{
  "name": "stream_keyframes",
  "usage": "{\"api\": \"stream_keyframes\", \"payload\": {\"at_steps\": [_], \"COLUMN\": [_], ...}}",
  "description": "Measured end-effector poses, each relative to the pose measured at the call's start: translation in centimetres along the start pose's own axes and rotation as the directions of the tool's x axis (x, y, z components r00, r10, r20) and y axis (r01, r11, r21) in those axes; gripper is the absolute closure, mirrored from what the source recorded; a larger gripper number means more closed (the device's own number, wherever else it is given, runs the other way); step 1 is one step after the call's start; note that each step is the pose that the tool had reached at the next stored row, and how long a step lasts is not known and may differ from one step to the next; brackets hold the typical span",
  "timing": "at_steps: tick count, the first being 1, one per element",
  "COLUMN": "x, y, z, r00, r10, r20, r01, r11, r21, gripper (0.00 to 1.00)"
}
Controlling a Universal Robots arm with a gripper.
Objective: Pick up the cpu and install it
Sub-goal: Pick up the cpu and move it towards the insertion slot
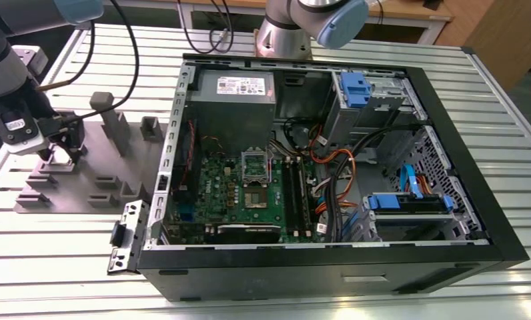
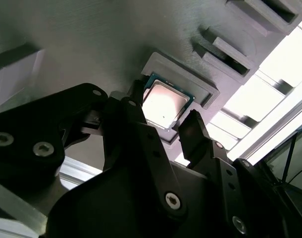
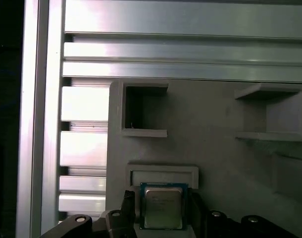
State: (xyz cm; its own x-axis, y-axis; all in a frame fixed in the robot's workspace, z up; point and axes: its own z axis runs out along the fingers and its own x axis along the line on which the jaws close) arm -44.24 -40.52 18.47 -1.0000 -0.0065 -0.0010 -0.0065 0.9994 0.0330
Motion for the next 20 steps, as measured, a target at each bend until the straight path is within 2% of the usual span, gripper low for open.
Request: {"api": "stream_keyframes", "payload": {"at_steps": [5, 13, 20], "x": [0.0, 0.08, 0.11], "y": [0.0, 0.0, 0.0], "z": [-0.02, 0.03, 0.09], "r00": [1.0, 1.0, 0.9999], "r10": [0.0, 0.0, -0.001], "r20": [0.0041, 0.0054, 0.0104], "r01": [0.0, 0.0, 0.0], "r11": [1.0, 1.0, 1.0], "r21": [0.0005, 0.002, 0.004], "gripper": [0.45, 0.45, 0.45]}}
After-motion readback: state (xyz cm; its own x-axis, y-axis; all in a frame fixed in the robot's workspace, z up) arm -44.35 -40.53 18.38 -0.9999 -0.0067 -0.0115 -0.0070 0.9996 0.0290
